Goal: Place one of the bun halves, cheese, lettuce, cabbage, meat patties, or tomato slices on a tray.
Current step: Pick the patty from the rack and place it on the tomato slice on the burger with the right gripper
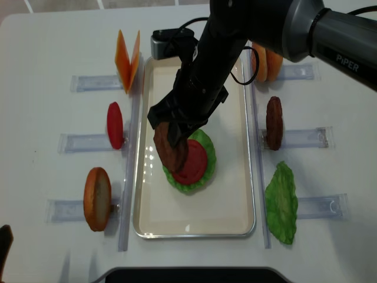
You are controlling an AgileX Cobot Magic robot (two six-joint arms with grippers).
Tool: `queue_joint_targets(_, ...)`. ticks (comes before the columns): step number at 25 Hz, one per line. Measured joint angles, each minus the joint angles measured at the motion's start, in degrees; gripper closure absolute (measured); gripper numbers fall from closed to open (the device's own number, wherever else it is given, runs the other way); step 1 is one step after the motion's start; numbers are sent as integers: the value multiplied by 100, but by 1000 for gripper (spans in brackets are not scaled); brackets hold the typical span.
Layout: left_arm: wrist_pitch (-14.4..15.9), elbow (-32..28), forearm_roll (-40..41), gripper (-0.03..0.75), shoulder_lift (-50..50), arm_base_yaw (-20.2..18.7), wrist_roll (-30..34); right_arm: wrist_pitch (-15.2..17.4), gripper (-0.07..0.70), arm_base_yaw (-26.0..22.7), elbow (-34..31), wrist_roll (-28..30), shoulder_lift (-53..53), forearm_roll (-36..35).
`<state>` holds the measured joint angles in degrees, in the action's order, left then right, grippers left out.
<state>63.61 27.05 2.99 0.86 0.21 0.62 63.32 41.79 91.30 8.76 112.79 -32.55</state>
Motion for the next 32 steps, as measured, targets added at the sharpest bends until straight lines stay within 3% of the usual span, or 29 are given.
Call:
queue_joint_targets(15,0,0,0,247,0,0,0,23,531,-229,-162,467,167,25)
queue_joint_targets(20,0,0,0,247,0,0,0,-98,531,-249,-463,579,167,-29)
queue_joint_targets(32,0,0,0,247,0,0,0,-202,510,-305,-504,763,167,-159)
